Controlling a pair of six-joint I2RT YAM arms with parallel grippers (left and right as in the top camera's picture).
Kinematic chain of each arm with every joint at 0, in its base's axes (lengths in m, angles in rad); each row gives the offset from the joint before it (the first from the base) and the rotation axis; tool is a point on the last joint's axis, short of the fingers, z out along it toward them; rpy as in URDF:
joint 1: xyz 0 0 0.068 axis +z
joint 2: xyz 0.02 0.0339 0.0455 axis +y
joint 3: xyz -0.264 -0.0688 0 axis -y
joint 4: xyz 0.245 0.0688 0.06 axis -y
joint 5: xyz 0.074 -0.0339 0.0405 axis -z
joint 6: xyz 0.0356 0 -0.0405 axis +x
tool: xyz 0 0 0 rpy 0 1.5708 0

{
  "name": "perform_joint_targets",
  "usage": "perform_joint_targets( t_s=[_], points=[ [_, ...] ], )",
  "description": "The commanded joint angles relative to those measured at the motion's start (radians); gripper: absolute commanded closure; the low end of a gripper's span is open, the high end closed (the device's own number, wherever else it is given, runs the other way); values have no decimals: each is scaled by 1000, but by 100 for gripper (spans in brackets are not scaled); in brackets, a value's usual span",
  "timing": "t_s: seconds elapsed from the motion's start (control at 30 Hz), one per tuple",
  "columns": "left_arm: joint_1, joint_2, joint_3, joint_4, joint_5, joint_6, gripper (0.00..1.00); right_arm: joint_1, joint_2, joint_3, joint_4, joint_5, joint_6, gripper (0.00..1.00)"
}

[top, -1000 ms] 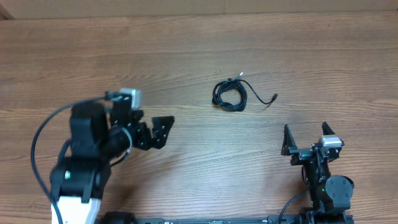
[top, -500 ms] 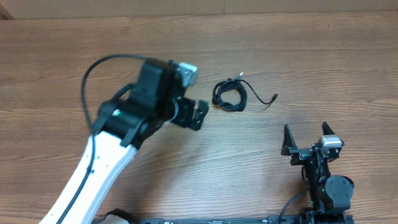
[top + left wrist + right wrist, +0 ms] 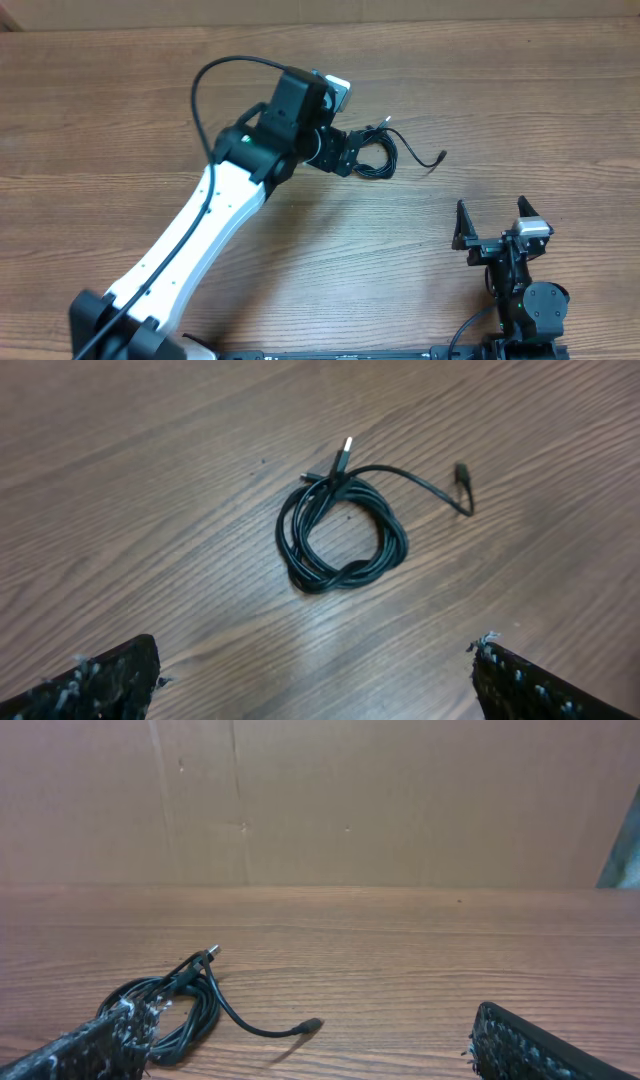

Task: Untangle cables
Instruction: 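Move the left gripper forward over the coiled black cable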

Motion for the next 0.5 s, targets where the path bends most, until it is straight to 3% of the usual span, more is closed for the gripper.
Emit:
perform_joint_targets(
  t_s=[0.0, 0.27, 0.47],
  points=[
    [-2, 61, 20, 20, -14, 26, 0, -5, -10, -10, 6, -1, -2, 0],
    [-2, 207, 20, 114, -14, -1, 1, -5, -10, -10, 6, -1, -2, 0],
    [-2, 296, 20, 198, -14, -1, 7, -5, -10, -10, 6, -1, -2, 0]
  ],
)
